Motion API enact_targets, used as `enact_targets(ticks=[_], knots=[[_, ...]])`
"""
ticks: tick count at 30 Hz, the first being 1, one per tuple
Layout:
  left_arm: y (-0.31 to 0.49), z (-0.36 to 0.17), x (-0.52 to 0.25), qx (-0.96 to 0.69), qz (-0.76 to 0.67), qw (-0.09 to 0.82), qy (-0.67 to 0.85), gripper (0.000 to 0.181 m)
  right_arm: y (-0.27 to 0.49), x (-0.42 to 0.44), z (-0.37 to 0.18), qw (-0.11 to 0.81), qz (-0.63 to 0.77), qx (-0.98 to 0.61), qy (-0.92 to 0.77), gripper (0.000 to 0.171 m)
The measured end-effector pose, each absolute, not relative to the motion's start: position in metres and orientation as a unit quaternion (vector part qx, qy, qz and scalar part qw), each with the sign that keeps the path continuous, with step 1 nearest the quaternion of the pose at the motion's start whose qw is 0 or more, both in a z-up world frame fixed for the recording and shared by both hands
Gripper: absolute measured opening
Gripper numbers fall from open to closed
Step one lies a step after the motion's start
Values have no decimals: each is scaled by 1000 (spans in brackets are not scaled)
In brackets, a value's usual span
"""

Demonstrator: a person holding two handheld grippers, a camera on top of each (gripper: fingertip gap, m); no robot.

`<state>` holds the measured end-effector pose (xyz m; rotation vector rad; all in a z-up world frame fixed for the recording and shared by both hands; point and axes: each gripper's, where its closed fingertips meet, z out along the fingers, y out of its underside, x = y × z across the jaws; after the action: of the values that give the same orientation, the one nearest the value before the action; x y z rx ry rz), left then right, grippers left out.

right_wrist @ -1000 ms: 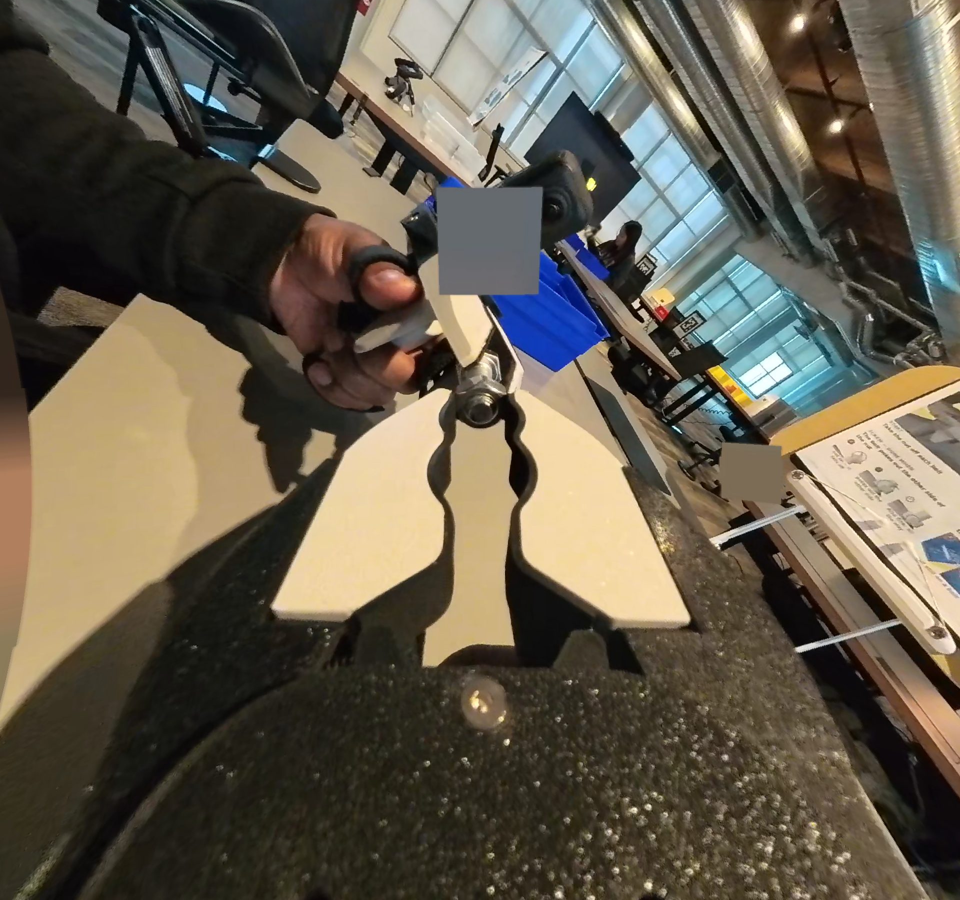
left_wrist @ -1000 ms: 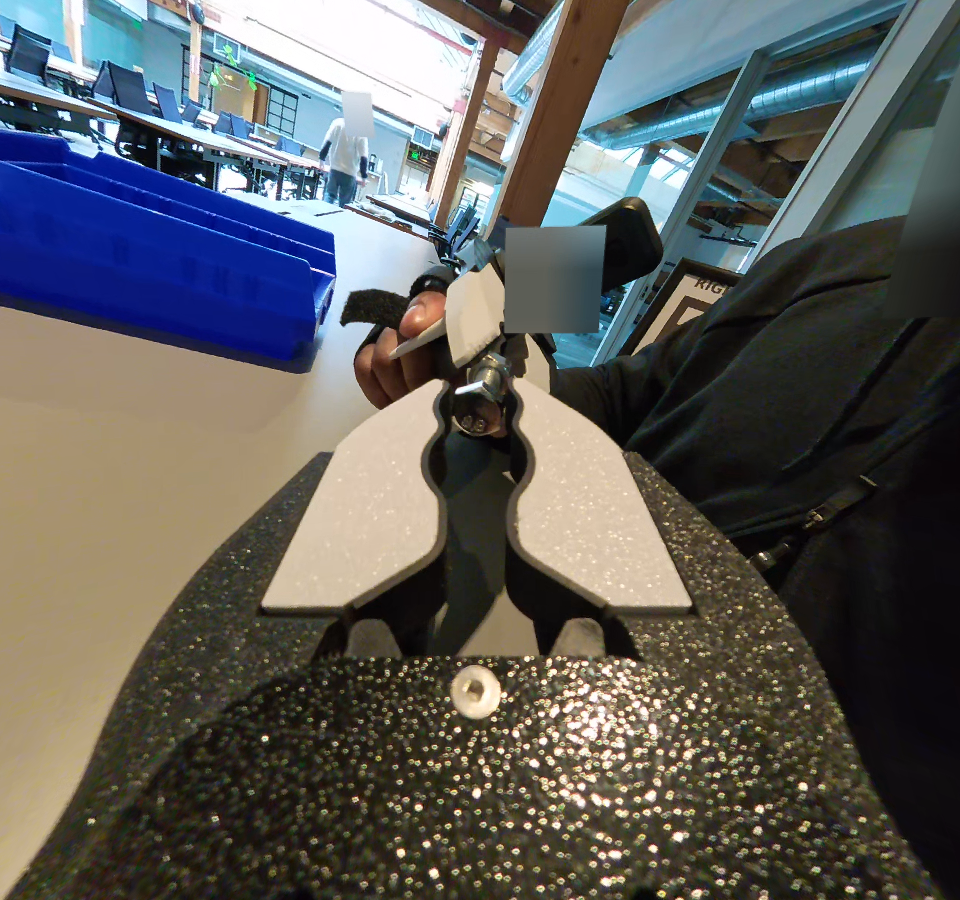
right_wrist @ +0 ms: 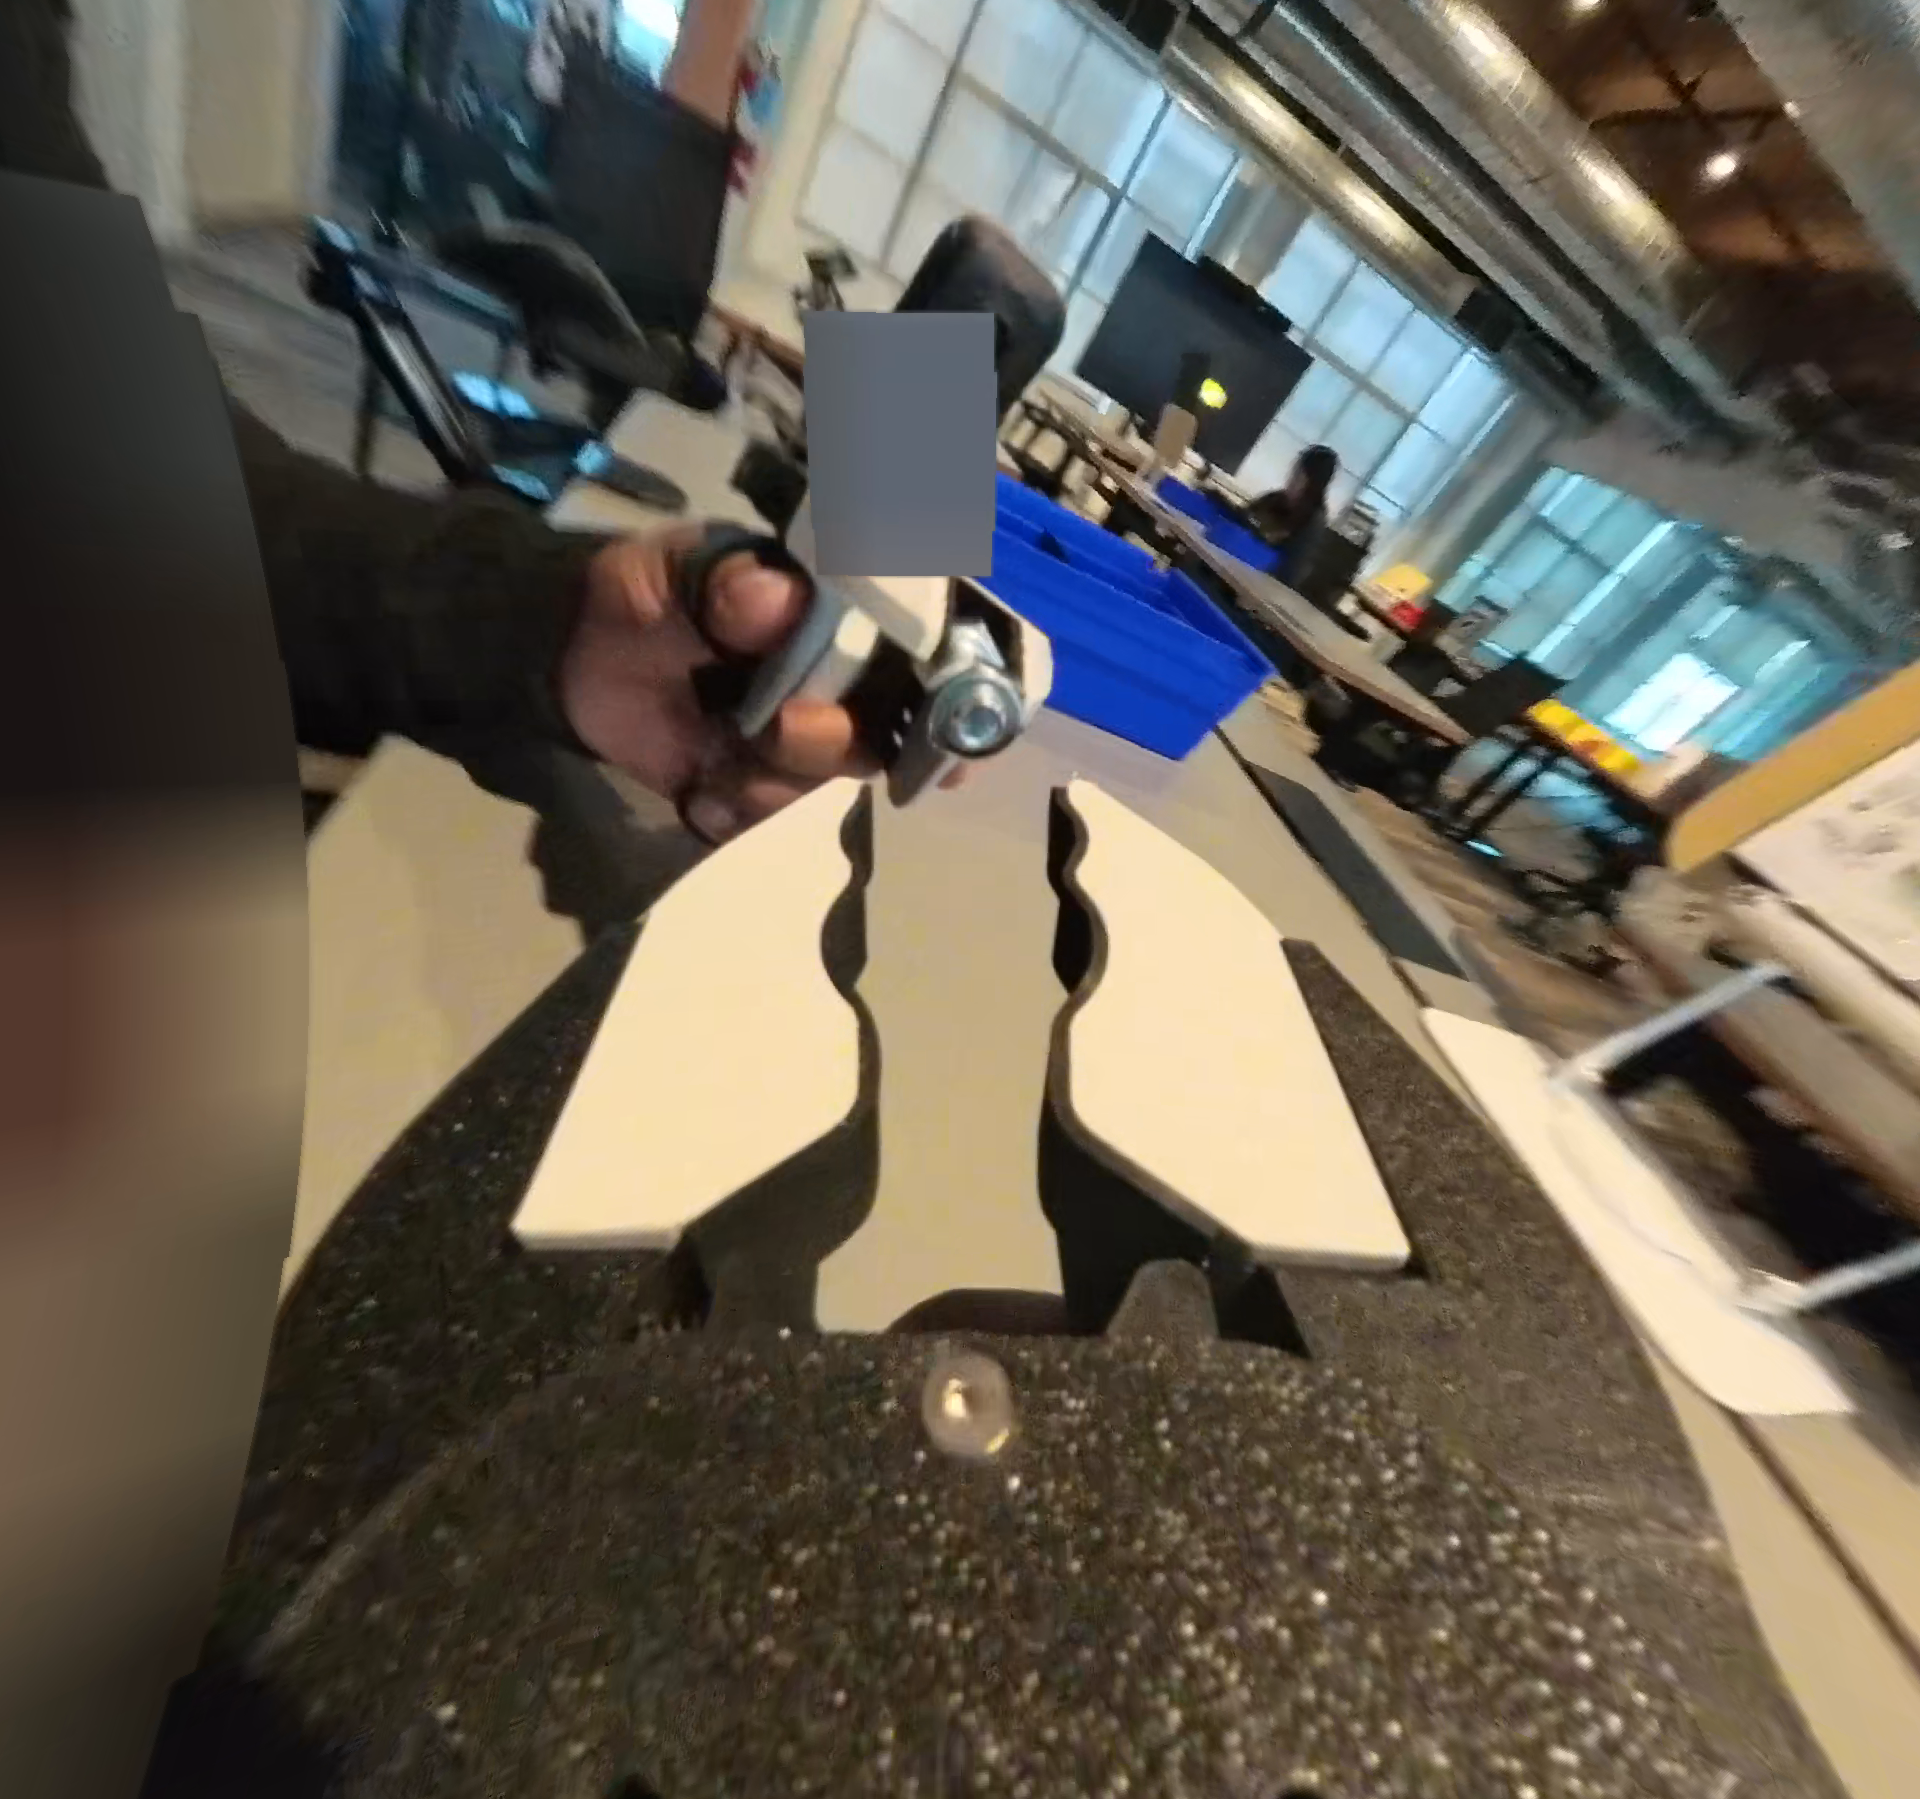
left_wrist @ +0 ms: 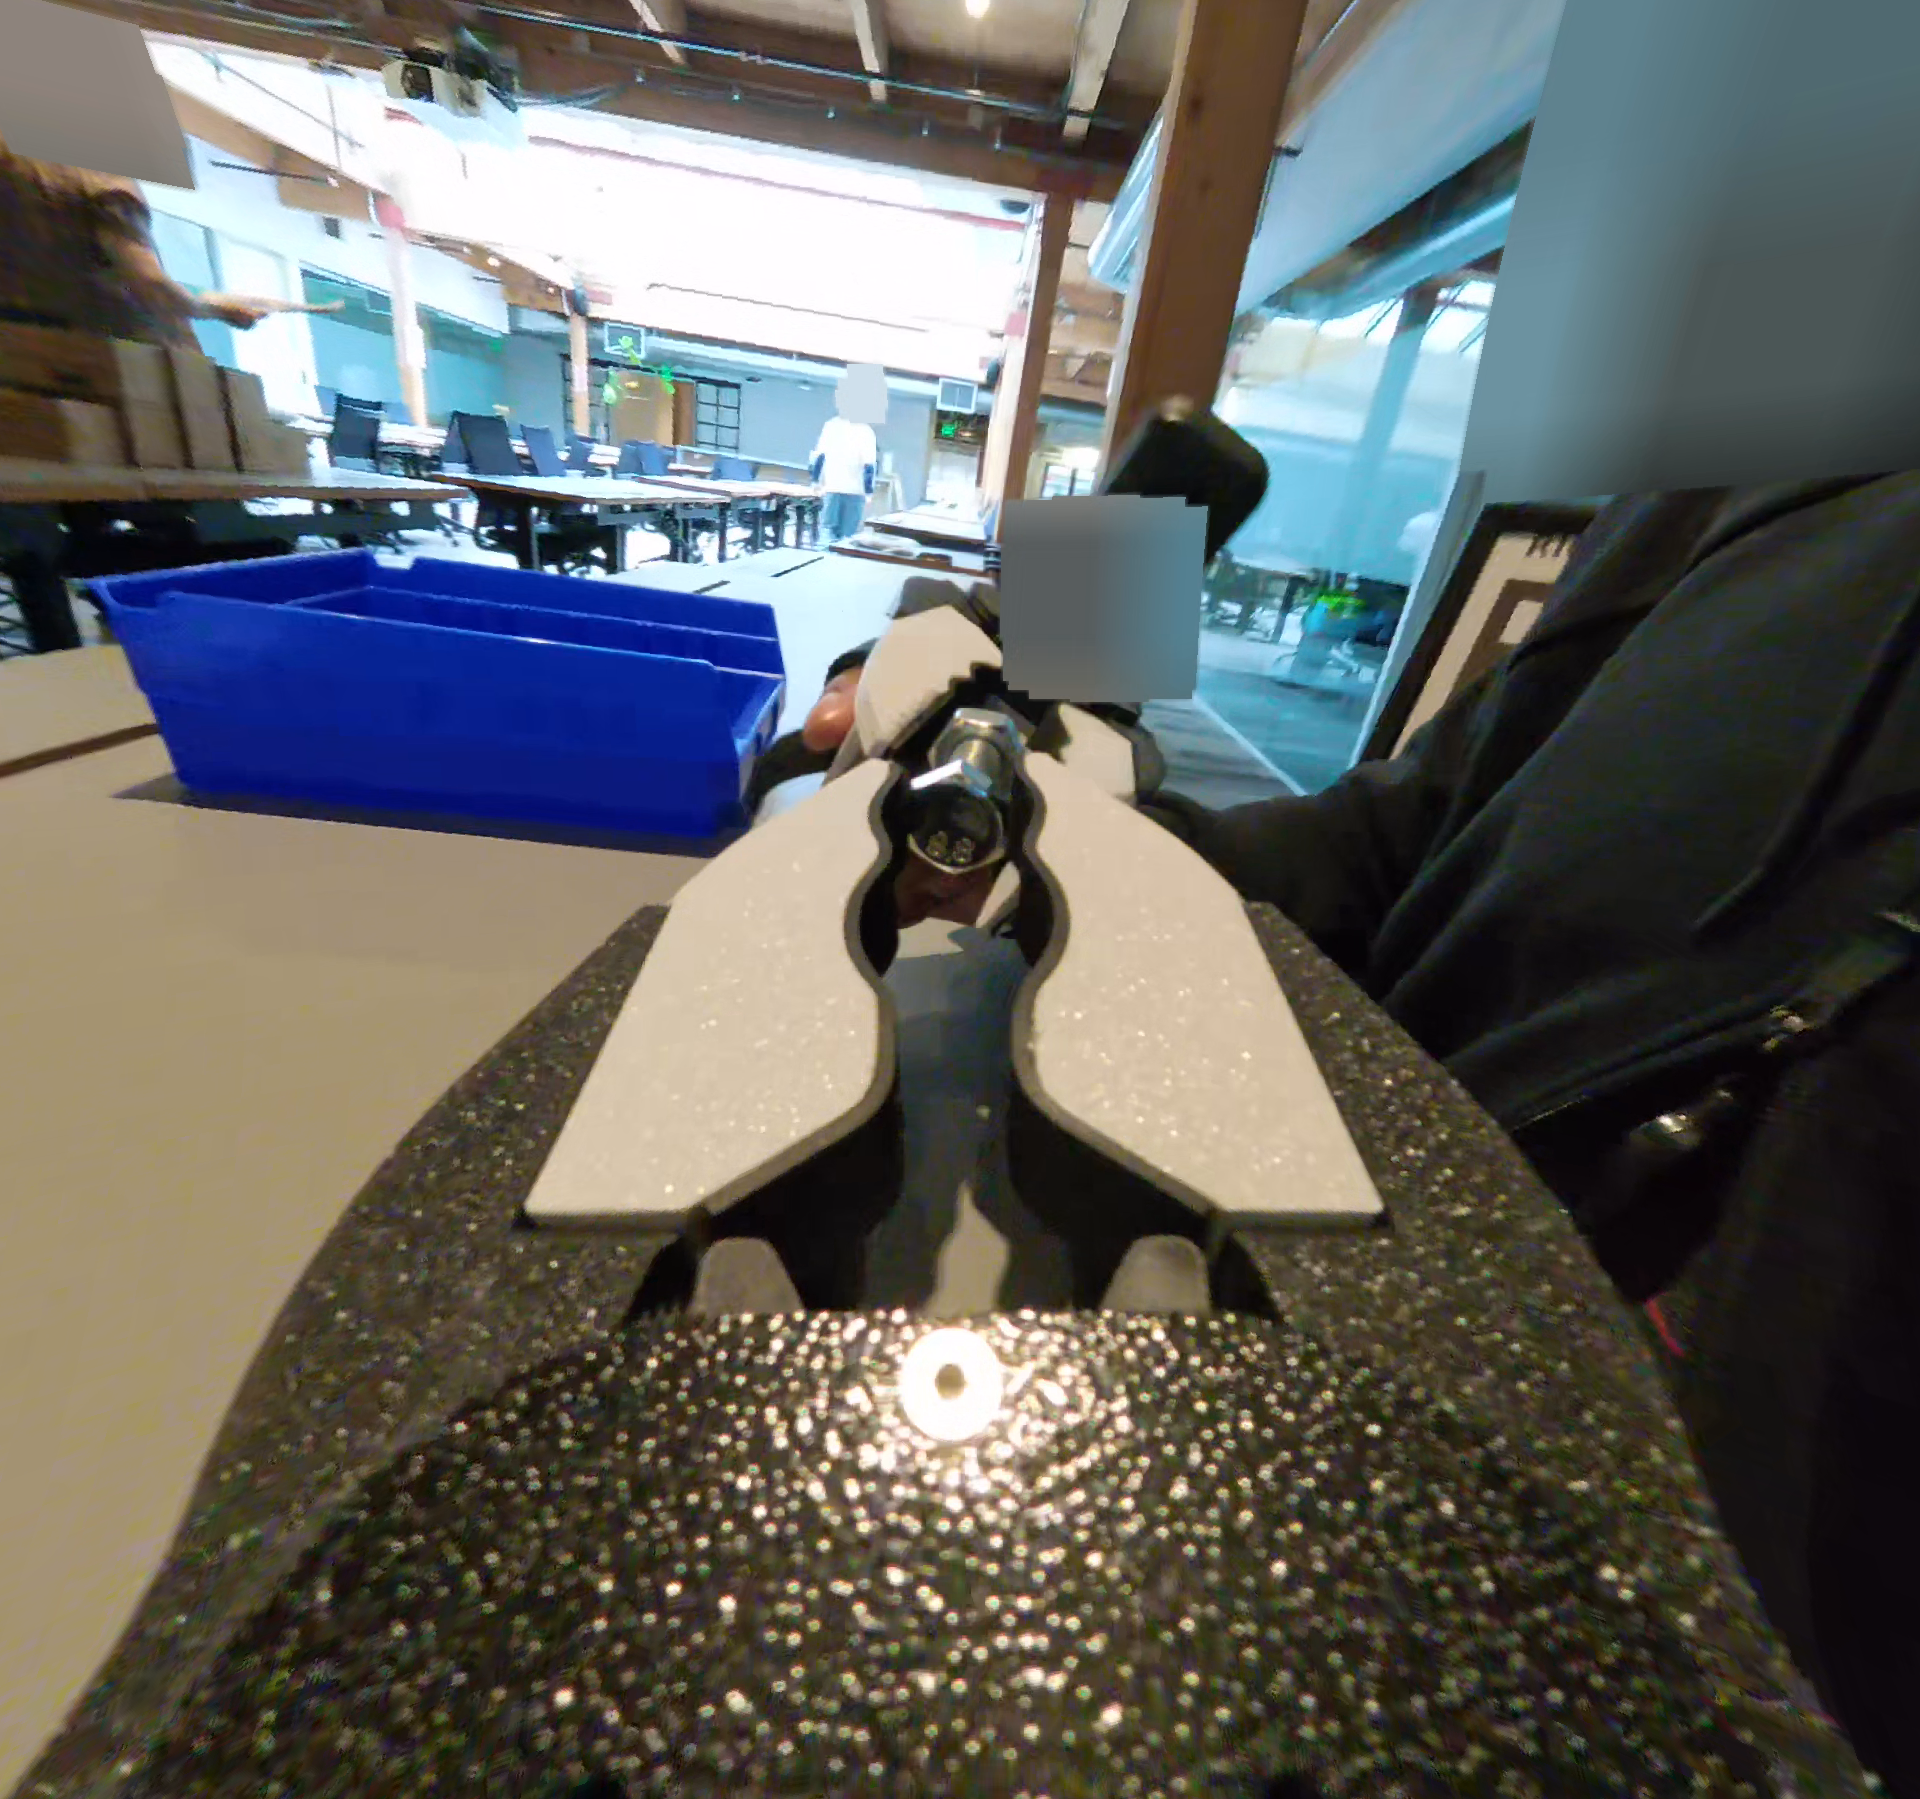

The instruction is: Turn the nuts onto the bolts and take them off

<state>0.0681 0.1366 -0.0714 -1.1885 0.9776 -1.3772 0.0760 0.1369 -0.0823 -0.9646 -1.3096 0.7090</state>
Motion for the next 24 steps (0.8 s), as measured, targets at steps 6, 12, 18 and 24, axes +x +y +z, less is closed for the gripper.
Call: enact_targets(ticks=[6, 12, 18, 24], knots=[[139, -80, 72, -514, -581, 488, 400, 18, 143, 73, -95, 642, 230, -418, -600, 37], [144, -89, 79, -539, -572, 466, 407, 17, 142, 74, -93, 653, 221, -407, -600, 28], [147, -93, 82, -551, -514, 491, 437, 18, 148, 75, -97, 615, 282, -448, -584, 19], [145, -87, 82, -524, -400, 572, 489, 18, 141, 75, -88, 435, 583, -504, -465, 19]])
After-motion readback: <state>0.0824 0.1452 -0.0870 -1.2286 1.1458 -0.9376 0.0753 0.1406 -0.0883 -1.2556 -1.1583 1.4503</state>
